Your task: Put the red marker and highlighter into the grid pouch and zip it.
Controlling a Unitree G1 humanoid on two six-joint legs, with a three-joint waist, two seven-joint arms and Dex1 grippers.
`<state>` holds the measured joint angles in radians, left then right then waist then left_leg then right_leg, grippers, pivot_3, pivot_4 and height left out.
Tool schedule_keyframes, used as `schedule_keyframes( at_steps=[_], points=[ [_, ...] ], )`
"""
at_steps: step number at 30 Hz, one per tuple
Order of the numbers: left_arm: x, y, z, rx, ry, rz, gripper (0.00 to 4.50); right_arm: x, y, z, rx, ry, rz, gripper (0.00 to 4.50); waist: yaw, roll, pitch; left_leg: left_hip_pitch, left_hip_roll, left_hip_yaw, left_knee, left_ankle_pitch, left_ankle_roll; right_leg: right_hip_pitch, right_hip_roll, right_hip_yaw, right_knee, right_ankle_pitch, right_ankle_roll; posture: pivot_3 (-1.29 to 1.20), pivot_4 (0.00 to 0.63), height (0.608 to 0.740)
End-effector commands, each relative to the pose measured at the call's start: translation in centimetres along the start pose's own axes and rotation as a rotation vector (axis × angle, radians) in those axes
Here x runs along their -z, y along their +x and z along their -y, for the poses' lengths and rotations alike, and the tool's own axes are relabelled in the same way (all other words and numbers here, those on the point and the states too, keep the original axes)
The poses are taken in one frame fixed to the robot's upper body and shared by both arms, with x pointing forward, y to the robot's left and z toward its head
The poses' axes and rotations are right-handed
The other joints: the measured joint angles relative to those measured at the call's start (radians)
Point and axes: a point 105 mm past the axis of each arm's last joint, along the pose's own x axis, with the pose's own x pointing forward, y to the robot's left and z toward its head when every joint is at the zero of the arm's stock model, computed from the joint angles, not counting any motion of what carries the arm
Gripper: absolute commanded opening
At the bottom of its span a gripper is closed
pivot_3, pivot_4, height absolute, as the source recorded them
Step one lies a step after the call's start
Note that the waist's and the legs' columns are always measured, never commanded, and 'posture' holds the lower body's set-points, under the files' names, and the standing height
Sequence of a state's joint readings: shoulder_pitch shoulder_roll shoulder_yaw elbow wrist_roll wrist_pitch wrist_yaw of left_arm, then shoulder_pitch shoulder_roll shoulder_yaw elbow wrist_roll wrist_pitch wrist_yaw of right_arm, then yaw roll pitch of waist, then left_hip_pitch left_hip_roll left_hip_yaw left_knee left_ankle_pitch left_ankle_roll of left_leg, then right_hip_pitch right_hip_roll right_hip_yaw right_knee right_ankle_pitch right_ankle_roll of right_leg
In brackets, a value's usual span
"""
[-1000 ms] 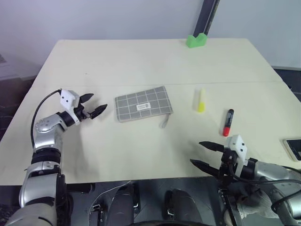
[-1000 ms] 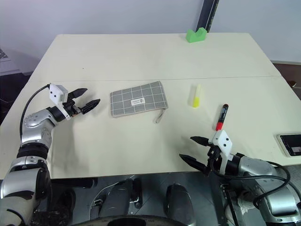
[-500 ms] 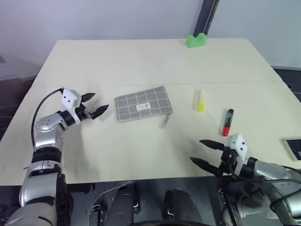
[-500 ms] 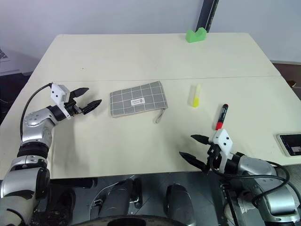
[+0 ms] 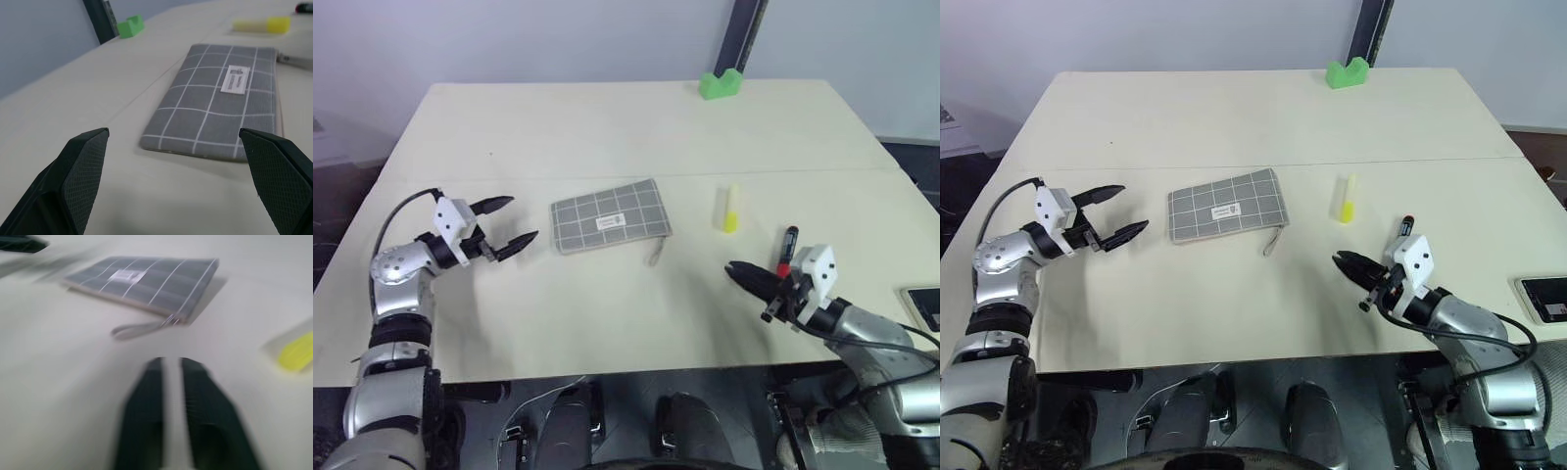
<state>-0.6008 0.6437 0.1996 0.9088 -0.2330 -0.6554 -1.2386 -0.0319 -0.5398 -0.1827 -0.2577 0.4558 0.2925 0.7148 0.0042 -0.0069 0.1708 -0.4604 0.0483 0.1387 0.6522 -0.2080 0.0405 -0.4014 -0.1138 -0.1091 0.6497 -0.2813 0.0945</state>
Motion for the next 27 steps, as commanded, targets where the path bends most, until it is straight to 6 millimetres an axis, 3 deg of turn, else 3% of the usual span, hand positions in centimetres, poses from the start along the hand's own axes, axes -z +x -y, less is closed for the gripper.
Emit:
schedule_keyframes(
  at_steps=[1, 7, 11, 19, 23, 27],
  points=[
    [-0.6, 0.8, 0.2, 0.037, 0.156, 0.002, 4.50, -1.9, 3.8, -0.1, 0.022, -0.084, 0.096, 0.08, -0.005, 0.001, 0.000, 0.000, 0.000, 0.000, 0.000, 0.000, 0.000, 0.000, 0.000, 0.000, 0.000, 0.000, 0.000, 0.00, 0.150, 0.740],
    [-0.4, 2.4, 1.6, 0.111, 0.275, -0.006, 4.50, -2.6, 10.1, 0.0, 0.083, -0.151, 0.141, 0.08, -0.009, 0.001, 0.000, -0.003, -0.001, 0.003, 0.000, 0.002, 0.002, -0.001, 0.001, 0.000, 0.005, 0.001, 0.002, 0.00, 0.150, 0.740],
    [-0.2, 3.1, 2.8, 0.170, 0.383, -0.020, 4.50, -0.5, 12.8, 0.8, 0.128, -0.186, 0.046, 0.08, -0.018, 0.001, 0.000, -0.003, -0.001, 0.008, 0.000, 0.005, -0.003, -0.002, 0.001, 0.000, 0.005, 0.001, 0.003, 0.00, 0.150, 0.740],
    [0.8, 4.4, 4.9, 0.276, 0.450, -0.054, 4.50, 3.6, 15.0, -0.8, 0.055, -0.245, -0.103, 0.08, -0.021, 0.000, -0.001, -0.001, 0.000, 0.012, -0.001, 0.005, -0.003, -0.003, 0.000, 0.000, 0.008, 0.002, 0.003, 0.00, 0.150, 0.740],
    [0.9, 4.7, 5.6, 0.315, 0.480, -0.051, 4.50, 3.9, 15.2, -0.9, 0.053, -0.247, -0.107, 0.08, -0.023, 0.001, -0.001, 0.001, 0.000, 0.013, -0.001, 0.005, -0.002, -0.003, -0.001, 0.000, 0.010, 0.002, 0.003, 0.00, 0.150, 0.740],
    [0.6, 4.3, 4.3, 0.278, 0.467, -0.067, 4.50, 3.1, 15.3, -0.1, 0.086, -0.261, -0.091, 0.08, -0.025, 0.001, -0.001, 0.001, 0.001, 0.013, 0.000, 0.005, -0.002, -0.004, -0.002, 0.000, 0.012, 0.002, 0.003, 0.00, 0.150, 0.740]
  ],
)
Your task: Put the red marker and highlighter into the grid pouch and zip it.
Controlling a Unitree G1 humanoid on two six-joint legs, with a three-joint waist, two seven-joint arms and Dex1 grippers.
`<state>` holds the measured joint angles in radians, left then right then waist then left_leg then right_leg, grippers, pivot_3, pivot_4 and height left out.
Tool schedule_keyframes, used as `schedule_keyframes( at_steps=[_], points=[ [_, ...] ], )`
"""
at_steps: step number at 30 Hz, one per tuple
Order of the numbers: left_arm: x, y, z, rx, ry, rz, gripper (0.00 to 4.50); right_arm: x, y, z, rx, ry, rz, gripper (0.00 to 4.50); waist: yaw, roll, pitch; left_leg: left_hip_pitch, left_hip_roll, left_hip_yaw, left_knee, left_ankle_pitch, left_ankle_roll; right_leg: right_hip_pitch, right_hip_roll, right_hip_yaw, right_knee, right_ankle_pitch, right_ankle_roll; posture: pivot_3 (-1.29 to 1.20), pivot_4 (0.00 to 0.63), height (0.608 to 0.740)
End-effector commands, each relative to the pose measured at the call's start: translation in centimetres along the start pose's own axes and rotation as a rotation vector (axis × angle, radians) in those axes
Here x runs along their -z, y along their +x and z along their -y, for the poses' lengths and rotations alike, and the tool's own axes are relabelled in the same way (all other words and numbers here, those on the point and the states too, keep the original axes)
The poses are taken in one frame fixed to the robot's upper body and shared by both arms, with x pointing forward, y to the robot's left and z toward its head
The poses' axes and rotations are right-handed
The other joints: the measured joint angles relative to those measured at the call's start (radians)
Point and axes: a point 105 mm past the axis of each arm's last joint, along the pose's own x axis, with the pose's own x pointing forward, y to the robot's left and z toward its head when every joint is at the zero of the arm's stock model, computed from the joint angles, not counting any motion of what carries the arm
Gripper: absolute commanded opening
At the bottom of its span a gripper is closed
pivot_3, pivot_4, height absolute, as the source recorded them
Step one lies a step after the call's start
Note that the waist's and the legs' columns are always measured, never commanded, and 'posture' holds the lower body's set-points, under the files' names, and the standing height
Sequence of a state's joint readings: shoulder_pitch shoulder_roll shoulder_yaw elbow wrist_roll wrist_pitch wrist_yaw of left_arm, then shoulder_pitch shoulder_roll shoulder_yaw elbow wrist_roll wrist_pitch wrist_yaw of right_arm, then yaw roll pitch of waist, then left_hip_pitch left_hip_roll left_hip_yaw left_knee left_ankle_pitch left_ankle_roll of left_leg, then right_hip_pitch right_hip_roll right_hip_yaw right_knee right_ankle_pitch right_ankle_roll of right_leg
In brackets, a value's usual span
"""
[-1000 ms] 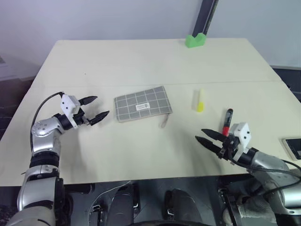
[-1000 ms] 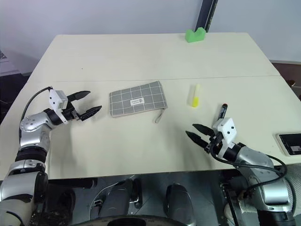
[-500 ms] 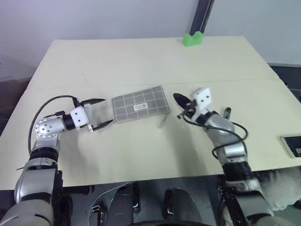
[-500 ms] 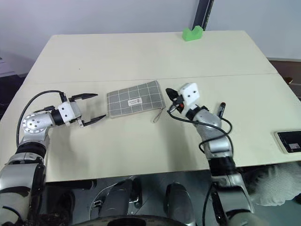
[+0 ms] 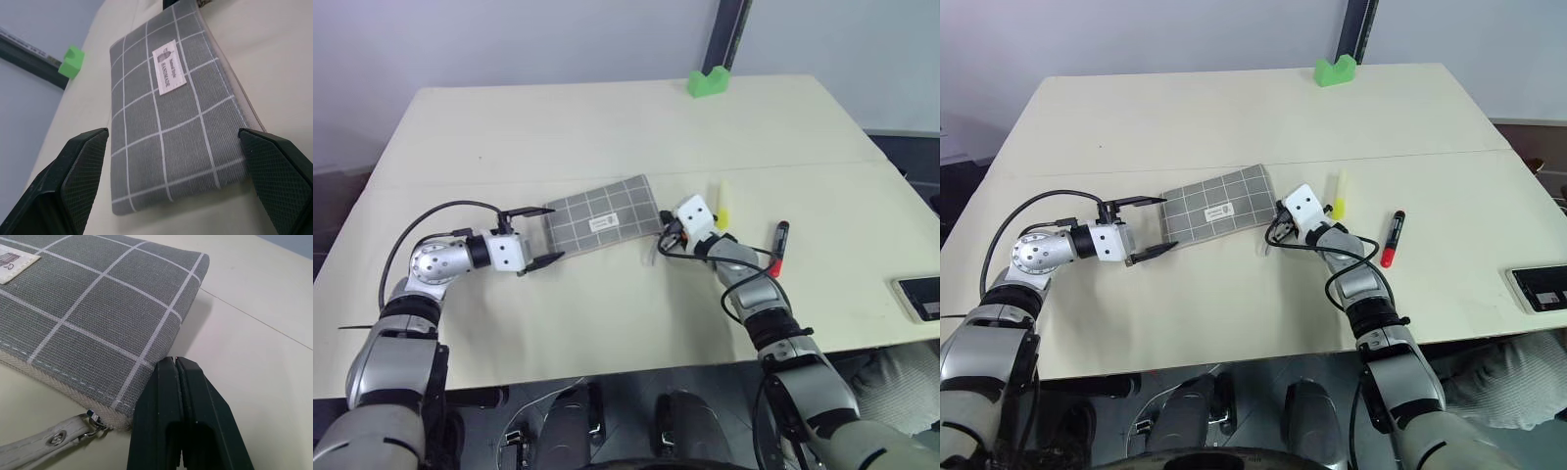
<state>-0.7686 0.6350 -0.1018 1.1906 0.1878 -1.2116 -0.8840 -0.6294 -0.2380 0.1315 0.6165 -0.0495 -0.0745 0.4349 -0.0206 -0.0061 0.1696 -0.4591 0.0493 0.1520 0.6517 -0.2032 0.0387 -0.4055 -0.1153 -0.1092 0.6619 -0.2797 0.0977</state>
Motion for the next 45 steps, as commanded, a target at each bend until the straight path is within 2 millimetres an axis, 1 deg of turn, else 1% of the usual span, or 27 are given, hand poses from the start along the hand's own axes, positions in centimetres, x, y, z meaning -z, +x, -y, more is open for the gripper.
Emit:
schedule_keyframes(
  at_steps=[1, 4, 7, 11, 12, 13, 15, 16, 18, 19, 21, 23, 28, 34, 37, 39, 40, 44, 45],
  points=[
    [0.5, -0.5, 0.2, 0.035, -0.028, -0.022, 4.50, -1.0, 0.3, 0.6, 0.024, -0.018, 0.029, 0.08, 0.000, 0.000, 0.000, 0.000, 0.000, 0.000, 0.000, 0.000, 0.000, -0.001, 0.000, 0.000, 0.001, 0.000, 0.000, 0.00, 0.150, 0.740],
    [0.5, -1.0, -0.4, 0.000, -0.057, -0.017, 4.50, -2.1, -0.2, 2.1, 0.083, -0.016, 0.070, 0.08, -0.001, 0.000, 0.000, 0.000, 0.000, 0.001, 0.000, 0.000, 0.000, -0.002, 0.000, 0.000, 0.001, 0.000, 0.000, 0.00, 0.150, 0.740],
    [0.5, -1.6, -0.5, -0.025, -0.088, 0.001, 4.50, -4.3, -0.8, 2.7, 0.102, 0.011, 0.169, 0.08, 0.000, 0.000, 0.000, -0.001, 0.000, 0.002, 0.000, 0.001, -0.002, -0.003, -0.001, 0.000, 0.001, 0.000, 0.000, 0.00, 0.150, 0.740],
    [0.6, -2.3, -0.3, -0.031, -0.117, 0.006, 4.50, -7.0, -1.2, 1.2, 0.026, 0.009, 0.286, 0.08, -0.001, 0.000, 0.000, -0.001, 0.001, 0.003, -0.001, 0.001, -0.002, -0.004, -0.002, 0.000, 0.001, 0.000, 0.000, 0.00, 0.150, 0.740],
    [0.7, -2.5, -0.3, -0.036, -0.124, 0.001, 4.50, -7.6, -0.9, -0.3, -0.033, 0.011, 0.306, 0.08, -0.001, 0.000, 0.000, -0.001, 0.001, 0.003, -0.001, 0.001, -0.002, -0.004, -0.002, 0.000, 0.001, 0.000, 0.000, 0.00, 0.150, 0.740],
    [0.8, -2.6, -0.4, -0.044, -0.135, -0.006, 4.50, -7.7, -0.6, -1.6, -0.088, 0.014, 0.306, 0.08, -0.001, 0.000, 0.000, -0.001, 0.001, 0.004, -0.001, 0.001, -0.001, -0.004, -0.002, 0.000, 0.001, 0.000, 0.000, 0.00, 0.150, 0.740],
    [1.0, -2.7, -0.3, -0.045, -0.144, -0.015, 4.50, -7.5, -0.3, -3.1, -0.143, 0.004, 0.285, 0.08, -0.002, 0.000, 0.000, -0.001, 0.001, 0.003, -0.001, 0.000, 0.001, -0.004, -0.002, 0.000, 0.001, 0.000, 0.000, 0.00, 0.150, 0.740],
    [1.1, -2.6, -0.1, -0.042, -0.152, -0.022, 4.50, -6.4, 0.3, -3.1, -0.117, -0.022, 0.226, 0.08, -0.002, 0.000, 0.000, -0.001, 0.001, 0.003, -0.001, -0.002, 0.004, -0.004, -0.002, 0.000, 0.002, 0.000, 0.000, 0.00, 0.150, 0.740],
    [1.4, -2.5, 0.4, -0.030, -0.162, -0.040, 4.50, -4.8, 1.4, -3.0, -0.065, -0.030, 0.131, 0.08, 0.001, 0.000, 0.000, -0.001, 0.001, 0.003, 0.000, -0.002, 0.004, -0.004, -0.002, 0.000, 0.002, 0.000, 0.000, 0.00, 0.150, 0.740],
    [1.5, -2.5, 0.5, -0.027, -0.163, -0.047, 4.50, -4.3, 1.7, -3.0, -0.047, -0.029, 0.106, 0.08, 0.004, 0.000, 0.000, -0.001, 0.001, 0.004, 0.000, -0.002, 0.004, -0.004, -0.002, 0.000, 0.002, 0.000, 0.000, 0.00, 0.150, 0.740],
    [1.6, -2.6, 1.1, 0.000, -0.156, -0.059, 4.50, -2.9, 2.3, -3.1, -0.026, -0.056, 0.032, 0.08, 0.005, 0.000, 0.000, -0.002, 0.000, 0.004, 0.001, -0.002, 0.004, -0.004, -0.002, 0.000, 0.002, 0.000, 0.000, 0.00, 0.150, 0.740],
    [1.6, -2.6, 1.6, 0.029, -0.139, -0.064, 4.50, -2.0, 2.5, -3.1, -0.013, -0.086, -0.008, 0.08, 0.001, 0.000, 0.000, -0.001, 0.000, 0.004, 0.000, -0.001, 0.003, -0.004, -0.003, 0.000, 0.002, 0.000, 0.000, 0.00, 0.150, 0.740],
    [1.3, -1.9, 1.7, 0.036, -0.111, -0.053, 4.50, -2.0, 2.4, -2.8, 0.005, -0.064, -0.009, 0.08, 0.001, 0.000, 0.000, 0.000, 0.001, 0.004, -0.001, 0.001, -0.001, -0.004, -0.003, 0.000, 0.003, 0.000, 0.000, 0.00, 0.150, 0.740],
    [0.3, 1.5, 2.0, 0.031, -0.100, -0.004, 4.50, -2.0, 1.9, -3.6, -0.037, -0.065, 0.003, 0.08, 0.010, 0.000, 0.000, 0.000, 0.000, 0.004, 0.000, -0.001, 0.004, -0.003, -0.003, 0.000, 0.003, 0.000, 0.000, 0.00, 0.150, 0.740],
    [0.3, 2.7, 2.2, 0.047, -0.137, -0.005, 4.50, -1.9, 1.7, -3.6, -0.039, -0.056, 0.004, 0.08, 0.009, 0.000, 0.000, 0.000, 0.000, 0.004, 0.000, -0.001, 0.004, -0.003, -0.003, 0.000, 0.003, 0.000, 0.000, 0.00, 0.150, 0.740],
    [0.1, 3.3, 2.5, 0.072, -0.166, 0.005, 3.97, -2.0, 1.5, -3.7, -0.038, -0.054, 0.005, 0.00, 0.009, 0.000, -0.001, 0.000, 0.000, 0.004, 0.000, -0.001, 0.004, -0.003, -0.003, 0.000, 0.003, 0.000, 0.000, 0.00, 0.150, 0.740],
    [0.2, 3.5, 2.5, 0.075, -0.174, 0.001, 3.62, -2.0, 1.5, -3.7, -0.038, -0.054, 0.005, 0.00, 0.008, 0.000, -0.001, 0.000, 0.000, 0.004, 0.000, -0.001, 0.004, -0.003, -0.003, 0.000, 0.003, 0.000, 0.000, 0.00, 0.150, 0.740],
    [0.6, 3.5, 2.3, 0.063, -0.191, -0.025, 1.51, -2.2, 1.2, -3.5, -0.029, -0.054, 0.009, 0.00, 0.007, 0.000, -0.001, 0.000, 0.000, 0.004, 0.000, -0.001, 0.004, -0.003, -0.003, 0.000, 0.003, 0.000, 0.000, 0.00, 0.150, 0.740],
    [0.7, 3.4, 2.3, 0.059, -0.197, -0.030, 1.06, -2.2, 1.2, -3.4, -0.027, -0.053, 0.010, 0.00, 0.007, 0.001, -0.001, 0.000, 0.000, 0.004, 0.000, -0.001, 0.004, -0.003, -0.003, 0.000, 0.003, 0.000, 0.000, 0.00, 0.150, 0.740]
  ],
)
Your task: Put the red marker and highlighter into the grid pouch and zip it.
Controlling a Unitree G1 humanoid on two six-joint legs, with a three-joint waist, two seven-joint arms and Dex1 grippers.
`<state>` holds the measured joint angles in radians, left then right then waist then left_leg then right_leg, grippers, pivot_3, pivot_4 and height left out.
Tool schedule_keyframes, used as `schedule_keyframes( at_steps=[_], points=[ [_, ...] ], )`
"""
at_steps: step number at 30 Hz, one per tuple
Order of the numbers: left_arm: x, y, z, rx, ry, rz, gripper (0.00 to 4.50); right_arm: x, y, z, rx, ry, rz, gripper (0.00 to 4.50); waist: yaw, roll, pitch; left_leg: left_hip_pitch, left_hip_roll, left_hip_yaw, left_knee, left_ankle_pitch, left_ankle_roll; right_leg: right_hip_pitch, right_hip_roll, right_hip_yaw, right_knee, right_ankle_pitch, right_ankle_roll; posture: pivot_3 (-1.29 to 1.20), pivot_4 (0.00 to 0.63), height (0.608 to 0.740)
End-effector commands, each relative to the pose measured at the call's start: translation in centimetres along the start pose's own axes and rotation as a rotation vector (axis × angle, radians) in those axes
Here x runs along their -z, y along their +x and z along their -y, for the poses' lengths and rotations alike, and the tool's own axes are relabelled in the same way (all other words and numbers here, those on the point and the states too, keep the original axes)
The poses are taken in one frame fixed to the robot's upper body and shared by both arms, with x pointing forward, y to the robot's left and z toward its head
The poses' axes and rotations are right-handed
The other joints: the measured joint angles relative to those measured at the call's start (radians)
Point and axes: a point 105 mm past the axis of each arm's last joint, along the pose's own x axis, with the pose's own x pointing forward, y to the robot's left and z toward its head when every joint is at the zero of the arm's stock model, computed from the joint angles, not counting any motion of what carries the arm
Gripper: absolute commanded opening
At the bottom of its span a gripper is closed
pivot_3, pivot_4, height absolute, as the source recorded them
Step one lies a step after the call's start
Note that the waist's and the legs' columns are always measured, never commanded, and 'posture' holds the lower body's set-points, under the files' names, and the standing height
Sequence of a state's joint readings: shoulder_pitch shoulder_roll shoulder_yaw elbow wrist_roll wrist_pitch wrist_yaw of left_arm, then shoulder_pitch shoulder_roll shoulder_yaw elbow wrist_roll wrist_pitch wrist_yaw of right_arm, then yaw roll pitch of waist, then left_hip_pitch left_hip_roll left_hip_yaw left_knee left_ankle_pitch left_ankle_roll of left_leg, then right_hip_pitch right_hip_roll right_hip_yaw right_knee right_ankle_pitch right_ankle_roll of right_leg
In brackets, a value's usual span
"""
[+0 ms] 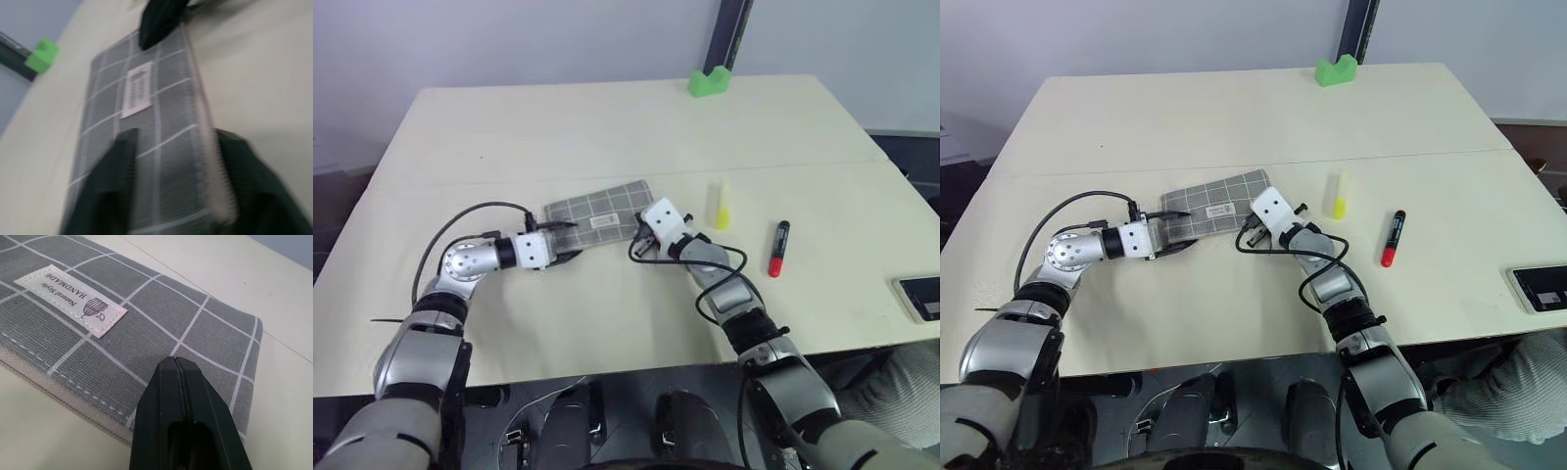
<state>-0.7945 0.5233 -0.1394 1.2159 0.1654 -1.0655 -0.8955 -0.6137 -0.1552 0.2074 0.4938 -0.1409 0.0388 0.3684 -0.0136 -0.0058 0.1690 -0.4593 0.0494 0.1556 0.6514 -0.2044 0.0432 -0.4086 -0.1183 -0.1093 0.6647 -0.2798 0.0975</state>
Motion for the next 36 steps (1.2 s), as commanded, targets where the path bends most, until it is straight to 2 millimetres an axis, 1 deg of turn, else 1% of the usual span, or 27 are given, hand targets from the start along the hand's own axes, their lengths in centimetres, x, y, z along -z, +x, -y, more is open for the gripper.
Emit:
schedule_keyframes(
  at_steps=[1, 2, 7, 11, 14, 16, 18, 19, 20, 21, 24, 26, 29, 33, 36],
  points=[
    [1.1, -0.2, 0.7, 0.020, -0.045, -0.054, 0.51, -0.4, -0.3, 0.1, 0.004, 0.008, 0.016, 0.00, -0.002, 0.001, 0.000, 0.000, 0.000, 0.000, 0.000, 0.000, 0.000, 0.000, 0.000, 0.000, 0.000, 0.000, 0.000, 0.00, 0.150, 0.740],
    [1.2, -0.4, 0.6, 0.008, -0.054, -0.061, 0.06, -0.4, -0.4, 0.1, 0.004, 0.008, 0.017, 0.00, -0.002, 0.001, -0.001, 0.000, 0.000, 0.000, 0.000, 0.000, 0.000, 0.000, 0.000, 0.000, 0.000, 0.000, 0.000, 0.00, 0.150, 0.740],
    [1.7, -1.1, -0.1, -0.055, -0.121, -0.070, 0.06, -0.7, -0.6, 0.3, 0.010, 0.005, 0.027, 0.00, -0.005, 0.002, -0.001, 0.001, 0.000, 0.000, 0.000, 0.000, 0.000, 0.000, 0.000, 0.000, 0.000, 0.000, 0.000, 0.00, 0.150, 0.740],
    [1.6, -1.4, -0.6, -0.090, -0.157, -0.043, 0.06, -1.9, -1.2, 0.7, -0.011, 0.044, 0.084, 0.00, -0.008, 0.002, -0.001, 0.001, 0.000, 0.000, 0.000, 0.000, 0.000, 0.000, 0.000, 0.000, 0.000, 0.000, 0.000, 0.00, 0.150, 0.740],
    [1.3, -1.6, -0.9, -0.105, -0.164, -0.019, 0.00, -3.5, -2.2, 1.3, -0.025, 0.066, 0.147, 0.81, -0.008, 0.002, -0.001, 0.000, 0.001, 0.000, -0.001, 0.000, 0.000, 0.000, 0.000, 0.000, 0.000, 0.000, 0.000, 0.00, 0.150, 0.740],
    [1.0, -1.6, -1.0, -0.112, -0.167, 0.000, 0.00, -4.6, -3.0, 2.0, -0.014, 0.089, 0.190, 1.81, -0.008, 0.002, -0.001, 0.000, 0.001, 0.000, -0.001, 0.000, 0.000, -0.001, 0.000, 0.000, 0.000, 0.000, 0.000, 0.00, 0.150, 0.740],
    [0.7, -1.7, -1.5, -0.128, -0.167, 0.021, 0.00, -5.7, -4.3, 2.6, -0.015, 0.104, 0.239, 2.86, -0.008, 0.002, -0.001, 0.000, 0.001, 0.000, -0.001, 0.000, 0.000, -0.001, 0.000, 0.000, 0.000, 0.000, 0.000, 0.00, 0.150, 0.740],
    [0.5, -1.8, -1.8, -0.142, -0.179, 0.039, 0.00, -6.0, -5.0, 2.6, -0.031, 0.106, 0.251, 3.44, -0.008, 0.002, -0.001, -0.001, 0.001, 0.000, -0.001, 0.000, 0.000, -0.002, 0.000, 0.000, -0.001, 0.000, 0.000, 0.00, 0.150, 0.740],
    [0.3, -1.9, -2.1, -0.155, -0.198, 0.056, 0.00, -6.1, -5.6, 2.5, -0.044, 0.111, 0.255, 3.90, -0.005, 0.002, -0.001, -0.001, 0.001, 0.000, -0.001, 0.000, 0.000, -0.002, 0.000, 0.000, -0.001, 0.000, 0.000, 0.00, 0.150, 0.740],
    [0.1, -1.9, -2.4, -0.165, -0.212, 0.072, 0.00, -6.1, -6.2, 2.5, -0.052, 0.118, 0.255, 4.47, -0.004, 0.001, -0.001, -0.002, 0.000, 0.000, -0.001, -0.001, 0.001, -0.002, 0.000, 0.000, -0.002, 0.000, 0.000, 0.00, 0.150, 0.740],
    [-0.5, -2.2, -3.5, -0.195, -0.279, 0.138, 0.00, -5.8, -7.8, 2.4, -0.059, 0.109, 0.246, 4.47, -0.002, 0.000, 0.000, -0.002, 0.000, -0.001, -0.001, -0.001, 0.001, -0.002, 0.000, 0.000, -0.002, 0.000, 0.000, 0.00, 0.150, 0.740],
    [-0.7, -2.4, -3.7, -0.184, -0.316, 0.152, 0.00, -5.6, -8.8, 2.4, -0.059, 0.165, 0.247, 4.47, -0.004, 0.000, 0.000, -0.002, 0.000, -0.001, -0.001, -0.001, 0.001, -0.002, 0.000, 0.000, -0.002, 0.000, 0.000, 0.00, 0.150, 0.740],
    [-1.4, -2.6, -4.1, -0.143, -0.413, 0.212, 0.00, -5.5, -10.6, 2.8, -0.033, 0.184, 0.250, 4.47, -0.004, 0.000, 0.000, -0.002, 0.000, -0.001, -0.001, -0.001, 0.001, -0.002, 0.000, 0.000, -0.002, 0.000, 0.000, 0.00, 0.150, 0.740],
    [-2.5, -2.6, -4.6, -0.110, -0.465, 0.263, 0.00, -5.3, -11.9, 3.1, 0.006, 0.211, 0.238, 4.47, -0.003, 0.000, 0.000, -0.002, 0.000, -0.001, -0.001, -0.001, 0.001, -0.002, 0.000, 0.000, -0.002, 0.000, 0.000, 0.00, 0.150, 0.740],
    [-2.9, -2.3, -4.9, -0.112, -0.481, 0.276, 0.00, -5.2, -12.0, 2.8, 0.024, 0.287, 0.235, 4.47, -0.003, 0.000, 0.000, -0.002, 0.000, -0.002, -0.001, -0.001, 0.001, -0.001, 0.000, 0.000, -0.002, 0.000, 0.000, 0.00, 0.150, 0.740]
  ],
)
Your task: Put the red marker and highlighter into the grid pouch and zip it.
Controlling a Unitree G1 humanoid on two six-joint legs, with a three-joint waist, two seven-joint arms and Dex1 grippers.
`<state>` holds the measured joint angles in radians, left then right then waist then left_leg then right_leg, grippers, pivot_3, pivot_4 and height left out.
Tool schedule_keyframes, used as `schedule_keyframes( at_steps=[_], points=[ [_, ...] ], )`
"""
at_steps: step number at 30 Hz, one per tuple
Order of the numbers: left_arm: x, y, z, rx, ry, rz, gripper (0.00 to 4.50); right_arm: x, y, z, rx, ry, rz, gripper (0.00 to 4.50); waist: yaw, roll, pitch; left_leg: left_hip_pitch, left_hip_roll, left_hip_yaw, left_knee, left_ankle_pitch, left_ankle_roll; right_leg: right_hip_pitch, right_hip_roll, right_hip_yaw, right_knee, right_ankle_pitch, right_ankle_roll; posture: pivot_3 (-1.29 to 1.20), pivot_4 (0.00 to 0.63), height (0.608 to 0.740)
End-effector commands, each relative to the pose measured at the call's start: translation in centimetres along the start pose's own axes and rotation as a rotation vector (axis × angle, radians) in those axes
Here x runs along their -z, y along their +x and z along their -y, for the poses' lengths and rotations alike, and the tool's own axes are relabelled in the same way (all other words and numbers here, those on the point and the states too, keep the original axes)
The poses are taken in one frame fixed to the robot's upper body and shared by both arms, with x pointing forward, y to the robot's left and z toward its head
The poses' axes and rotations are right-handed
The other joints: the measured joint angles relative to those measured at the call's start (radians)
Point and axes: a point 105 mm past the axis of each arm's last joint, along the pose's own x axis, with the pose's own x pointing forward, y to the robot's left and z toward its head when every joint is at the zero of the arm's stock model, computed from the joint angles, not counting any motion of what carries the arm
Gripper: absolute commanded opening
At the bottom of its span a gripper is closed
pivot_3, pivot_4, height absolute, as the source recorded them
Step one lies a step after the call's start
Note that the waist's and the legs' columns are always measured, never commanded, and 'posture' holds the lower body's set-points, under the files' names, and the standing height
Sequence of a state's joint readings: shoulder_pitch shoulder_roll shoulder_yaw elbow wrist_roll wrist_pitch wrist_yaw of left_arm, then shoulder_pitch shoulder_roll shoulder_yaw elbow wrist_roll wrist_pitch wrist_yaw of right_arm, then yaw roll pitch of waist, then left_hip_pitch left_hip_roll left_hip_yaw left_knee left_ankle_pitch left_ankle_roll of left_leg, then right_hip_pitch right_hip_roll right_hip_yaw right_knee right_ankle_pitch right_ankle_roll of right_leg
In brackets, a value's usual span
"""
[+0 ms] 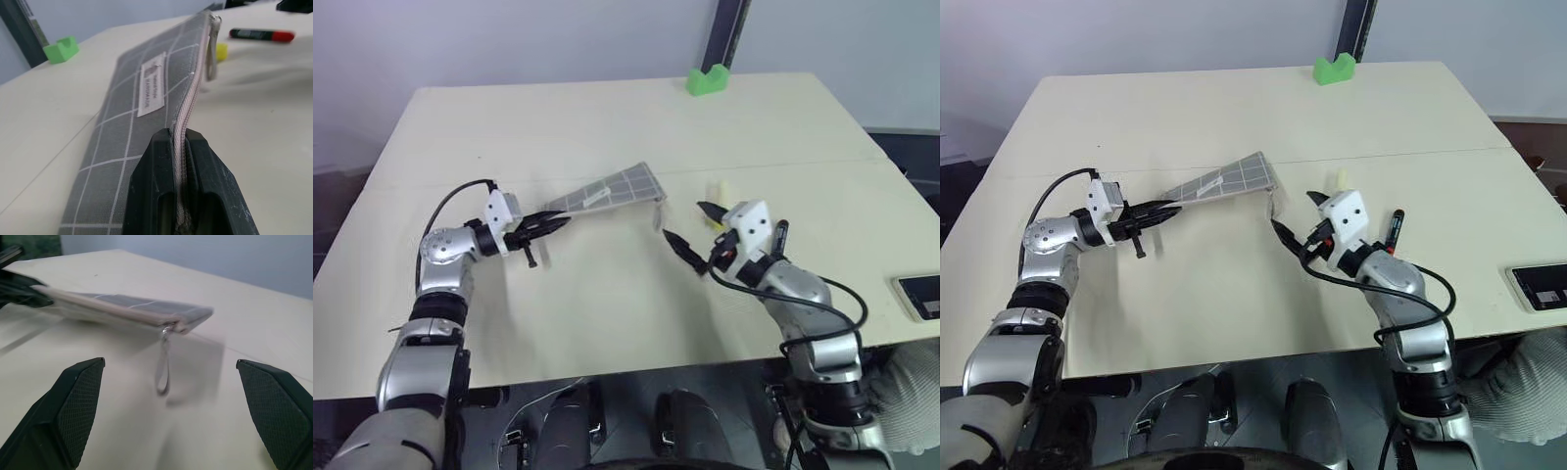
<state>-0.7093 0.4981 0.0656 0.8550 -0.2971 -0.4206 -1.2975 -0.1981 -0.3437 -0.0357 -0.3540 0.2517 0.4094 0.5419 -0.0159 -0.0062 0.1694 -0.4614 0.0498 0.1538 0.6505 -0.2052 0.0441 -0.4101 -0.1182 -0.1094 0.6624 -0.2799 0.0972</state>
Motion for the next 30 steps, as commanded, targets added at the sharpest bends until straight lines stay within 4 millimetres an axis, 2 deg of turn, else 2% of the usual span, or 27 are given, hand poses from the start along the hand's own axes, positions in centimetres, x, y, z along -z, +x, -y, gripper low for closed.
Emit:
schedule_keyframes(
  at_steps=[1, 7, 13, 15, 17, 18, 22, 23, 27, 30],
  points=[
    [-1.6, 0.2, -0.6, -0.019, 0.009, 0.055, 0.00, -1.3, -0.1, -0.4, 0.029, 0.072, 0.056, 4.47, 0.000, 0.000, 0.000, 0.000, 0.000, 0.000, 0.000, 0.000, 0.000, 0.000, 0.000, 0.000, 0.000, 0.000, 0.000, 0.00, 0.150, 0.740],
    [-2.3, 1.0, -0.5, -0.001, 0.006, 0.083, 0.00, 1.0, 1.6, -0.4, 0.169, 0.238, -0.004, 4.47, 0.000, 0.000, 0.000, 0.000, 0.000, 0.000, 0.000, 0.000, 0.000, 0.000, 0.000, 0.000, 0.000, 0.000, 0.000, 0.00, 0.150, 0.740],
    [-2.4, 1.4, 0.0, 0.019, 0.009, 0.084, 0.00, 1.4, 3.8, -1.5, 0.136, 0.299, 0.003, 4.47, -0.002, 0.000, 0.000, 0.000, 0.000, 0.000, 0.000, 0.000, 0.000, 0.000, 0.000, 0.000, 0.000, 0.000, 0.000, 0.00, 0.150, 0.740],
    [-2.3, 1.4, 0.1, 0.024, 0.012, 0.080, 0.00, 1.7, 4.1, -0.9, 0.168, 0.329, 0.003, 3.97, -0.002, 0.000, 0.000, 0.000, 0.000, 0.000, 0.000, 0.000, 0.000, 0.000, 0.000, 0.000, 0.000, 0.000, 0.000, 0.00, 0.150, 0.740],
    [-2.3, 1.3, 0.2, 0.027, 0.014, 0.076, 0.00, 1.9, 4.2, -0.3, 0.195, 0.337, 0.005, 3.18, -0.001, 0.000, 0.000, 0.000, 0.000, 0.000, 0.000, 0.000, 0.000, 0.000, 0.000, 0.000, 0.000, 0.000, 0.000, 0.00, 0.150, 0.740],
    [-2.2, 1.3, 0.2, 0.026, 0.018, 0.073, 0.00, 1.7, 4.2, -0.3, 0.184, 0.334, 0.015, 2.52, 0.000, 0.000, 0.000, 0.000, 0.000, 0.000, 0.000, 0.000, 0.000, 0.000, 0.000, 0.000, 0.000, 0.000, 0.000, 0.00, 0.150, 0.740],
    [-2.1, 1.2, 0.2, 0.016, 0.024, 0.065, 0.00, 1.1, 4.2, -0.6, 0.143, 0.339, 0.039, 0.40, -0.003, 0.000, 0.000, 0.000, 0.000, 0.000, 0.000, 0.000, 0.000, 0.000, 0.000, 0.000, 0.000, 0.000, 0.000, 0.00, 0.150, 0.740],
    [-2.1, 1.2, 0.2, 0.009, 0.035, 0.061, 0.00, 0.9, 4.1, -1.0, 0.113, 0.334, 0.037, 0.07, -0.003, 0.000, 0.000, 0.000, 0.000, 0.000, 0.000, 0.000, 0.000, 0.000, 0.000, 0.000, 0.000, 0.000, 0.000, 0.00, 0.150, 0.740],
    [-1.8, 2.1, 0.4, -0.003, 0.104, 0.024, 0.00, 1.6, 4.1, -2.2, 0.045, 0.136, -0.071, 0.07, -0.002, 0.000, 0.000, 0.000, -0.001, 0.000, 0.000, 0.000, 0.000, 0.000, 0.000, 0.000, 0.000, 0.000, 0.000, 0.00, 0.150, 0.740],
    [-1.3, 3.1, 2.2, 0.062, 0.173, 0.004, 0.00, 1.8, 4.7, -2.1, 0.051, 0.002, -0.143, 0.07, -0.001, 0.000, 0.000, 0.000, 0.000, 0.000, 0.000, 0.000, 0.000, 0.000, 0.000, 0.000, 0.000, 0.000, 0.000, 0.00, 0.150, 0.740]
  ],
)
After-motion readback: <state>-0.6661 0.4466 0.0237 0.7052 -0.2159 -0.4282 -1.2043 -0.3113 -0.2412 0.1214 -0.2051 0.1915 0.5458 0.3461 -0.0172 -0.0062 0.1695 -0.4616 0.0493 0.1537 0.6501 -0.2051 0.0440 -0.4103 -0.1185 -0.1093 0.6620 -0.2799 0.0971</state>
